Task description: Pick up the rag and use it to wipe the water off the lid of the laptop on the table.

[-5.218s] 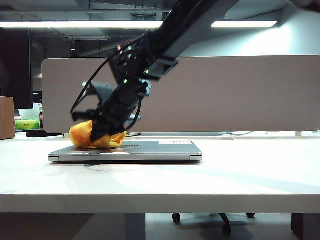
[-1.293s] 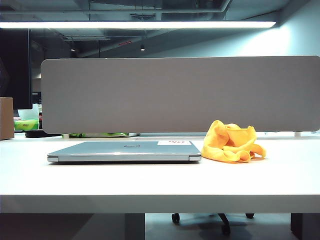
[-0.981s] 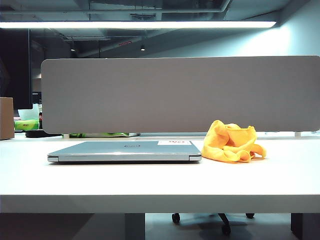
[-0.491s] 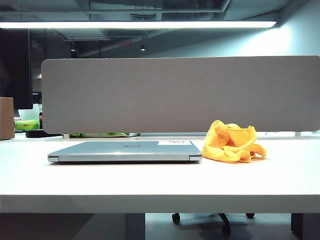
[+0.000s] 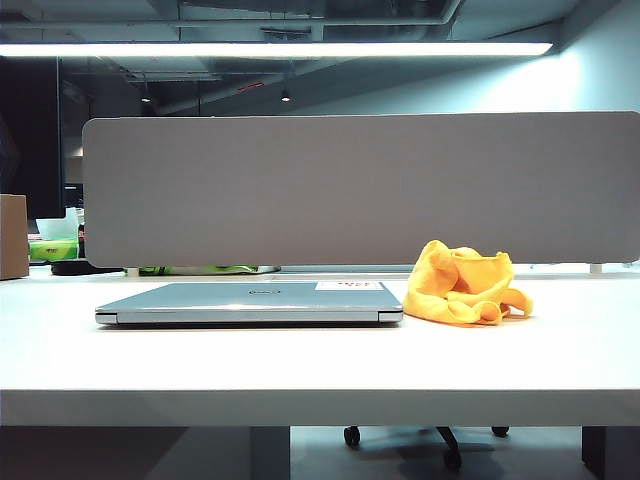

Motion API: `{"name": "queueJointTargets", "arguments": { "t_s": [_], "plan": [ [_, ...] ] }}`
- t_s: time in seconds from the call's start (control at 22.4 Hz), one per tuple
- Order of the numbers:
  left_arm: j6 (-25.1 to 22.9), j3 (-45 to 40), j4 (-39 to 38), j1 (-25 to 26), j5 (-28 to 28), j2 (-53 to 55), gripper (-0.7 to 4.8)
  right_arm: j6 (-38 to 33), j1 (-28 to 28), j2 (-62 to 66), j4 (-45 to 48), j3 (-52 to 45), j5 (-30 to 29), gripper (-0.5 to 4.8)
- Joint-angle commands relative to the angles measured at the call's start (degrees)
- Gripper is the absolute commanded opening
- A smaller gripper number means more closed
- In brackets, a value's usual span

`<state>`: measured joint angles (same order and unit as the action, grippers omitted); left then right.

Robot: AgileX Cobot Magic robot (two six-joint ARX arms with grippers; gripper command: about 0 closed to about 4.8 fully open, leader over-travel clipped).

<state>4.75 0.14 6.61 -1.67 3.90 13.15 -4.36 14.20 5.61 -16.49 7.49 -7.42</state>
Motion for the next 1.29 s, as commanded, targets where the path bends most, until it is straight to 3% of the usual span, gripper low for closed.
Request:
{"name": "queueJointTargets", "arguments": {
  "t_s": [0.04,0.4,0.58,0.85,1.29],
  "plan": [
    [0.2,0.3,0.7,-0.1,0.2,-0.1,0.21,3.0,-4.5,-2.1,6.4,0.1,2.6,-0.01],
    [0.2,0.3,0.7,0.0,0.2,-0.1,0.21,3.1,-16.4,-5.7,11.1,-1.5,3.9,-0.01],
    [0.2,0.3,0.7,-0.1,0.2,-0.1,0.21,3.1,-17.0,-5.6,18.2,-7.1,3.5,-0.01],
    [0.2,0.3,0.7,-0.1,0.2,-0.1,0.21,3.0,-17.0,-5.6,7.0,-7.4,3.4,-0.01],
    [0.2,0.3,-0.1,-0.2,0.2,-1.6,0.21,3.0,-17.1,-5.5,6.4,-7.3,3.7,-0.01]
  ]
}}
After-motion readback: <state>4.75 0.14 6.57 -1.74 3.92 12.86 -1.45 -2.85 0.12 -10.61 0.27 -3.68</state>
